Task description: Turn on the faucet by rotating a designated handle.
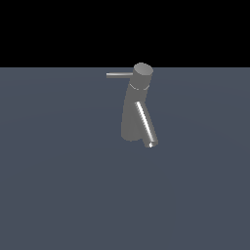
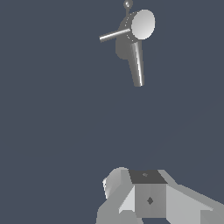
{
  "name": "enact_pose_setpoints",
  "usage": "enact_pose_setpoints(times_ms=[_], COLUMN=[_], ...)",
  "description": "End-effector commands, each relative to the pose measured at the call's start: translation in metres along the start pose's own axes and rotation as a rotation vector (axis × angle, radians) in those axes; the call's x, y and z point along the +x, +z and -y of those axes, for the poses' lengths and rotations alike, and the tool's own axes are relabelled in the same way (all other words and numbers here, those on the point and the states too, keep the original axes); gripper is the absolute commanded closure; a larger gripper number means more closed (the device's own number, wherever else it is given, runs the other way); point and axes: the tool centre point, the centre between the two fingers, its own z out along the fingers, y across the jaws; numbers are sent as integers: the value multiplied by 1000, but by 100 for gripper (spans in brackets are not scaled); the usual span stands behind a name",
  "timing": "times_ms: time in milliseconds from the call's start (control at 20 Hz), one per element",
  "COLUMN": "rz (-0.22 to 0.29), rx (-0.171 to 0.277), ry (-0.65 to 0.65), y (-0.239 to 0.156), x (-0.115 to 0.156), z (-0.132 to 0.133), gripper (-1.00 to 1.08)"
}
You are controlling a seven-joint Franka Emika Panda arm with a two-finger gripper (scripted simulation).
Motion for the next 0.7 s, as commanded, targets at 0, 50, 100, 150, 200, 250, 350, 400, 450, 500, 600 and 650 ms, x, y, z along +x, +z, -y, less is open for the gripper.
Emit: enact_pose_setpoints(times_ms=[0,50,100,150,200,250,350,400,450,500,600,650], rz=[0,0,-1,-2,-4,-6,-11,-14,-18,-22,-32,-37], rx=[0,0,1,2,4,6,12,16,21,25,36,42], ry=[0,1,3,6,11,17,33,43,54,67,95,111], y=[0,0,1,1,2,3,7,9,11,14,19,22], x=[0,0,0,1,1,2,4,5,7,9,13,15], z=[0,0,0,1,1,2,4,5,6,7,10,12], gripper=[108,108,108,108,108,108,108,108,108,108,108,108])
